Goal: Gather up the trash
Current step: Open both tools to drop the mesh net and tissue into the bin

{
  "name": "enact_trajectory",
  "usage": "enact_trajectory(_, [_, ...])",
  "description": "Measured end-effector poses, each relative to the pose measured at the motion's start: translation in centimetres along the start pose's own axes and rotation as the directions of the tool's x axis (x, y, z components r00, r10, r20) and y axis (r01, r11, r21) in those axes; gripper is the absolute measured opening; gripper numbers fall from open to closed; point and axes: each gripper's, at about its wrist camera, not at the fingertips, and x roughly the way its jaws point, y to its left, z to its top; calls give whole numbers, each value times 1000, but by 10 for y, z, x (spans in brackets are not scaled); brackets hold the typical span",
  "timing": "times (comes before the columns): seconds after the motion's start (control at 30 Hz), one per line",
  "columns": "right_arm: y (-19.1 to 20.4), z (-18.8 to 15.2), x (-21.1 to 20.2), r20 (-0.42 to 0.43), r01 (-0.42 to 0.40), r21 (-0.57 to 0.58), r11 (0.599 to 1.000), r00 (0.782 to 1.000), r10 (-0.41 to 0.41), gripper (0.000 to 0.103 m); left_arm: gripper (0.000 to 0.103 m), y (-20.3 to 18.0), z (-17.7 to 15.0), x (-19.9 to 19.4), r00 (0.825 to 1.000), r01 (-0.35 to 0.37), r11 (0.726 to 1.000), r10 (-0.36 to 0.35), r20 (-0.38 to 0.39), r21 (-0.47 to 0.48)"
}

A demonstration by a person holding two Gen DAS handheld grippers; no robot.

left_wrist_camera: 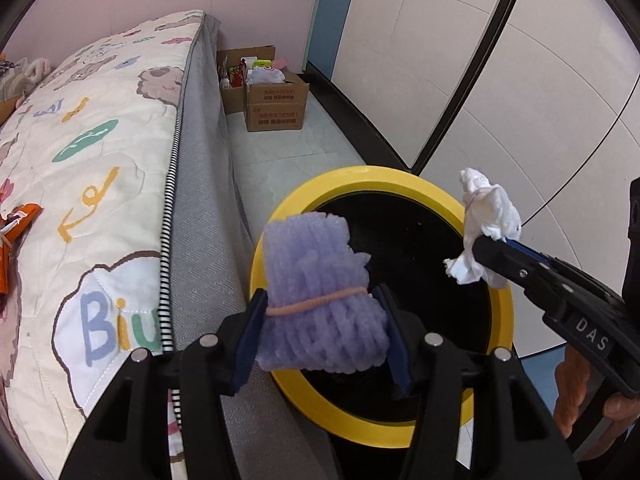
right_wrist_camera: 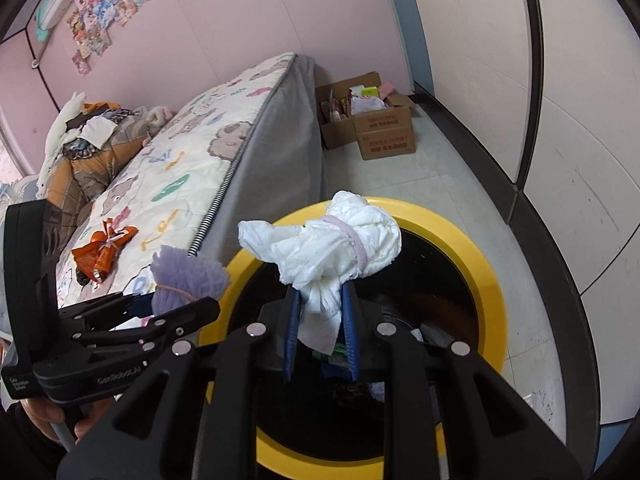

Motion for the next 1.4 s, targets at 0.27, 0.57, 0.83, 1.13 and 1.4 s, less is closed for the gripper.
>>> enact_trajectory(0.27, [-9,-2,8,-10,1,20,1000,1000,-1,23,54,-5,2,5,1000,18,999,-18,-7,27])
enact_trajectory(0.57, [-19,-1,-6,9,17,71,997,1000,-18,45,75,-3,0,-6,1000,18,1000,-18,13,0])
enact_trajectory(0.83, [-16,4,-35,55,38,76,996,998,-42,50,90,6,-4,-35,997,1,1000,1,79,-25])
enact_trajectory(1.13, [11,2,-52,58,23,58,998,998,-27,64,95,61,-19,-83,983,-86,988,105,152,-127])
enact_trajectory(1.4, [64,4,-59,68,-29,-9,1000,997,29,76,95,122,-34,-121,961,-175,962,213,177,-211])
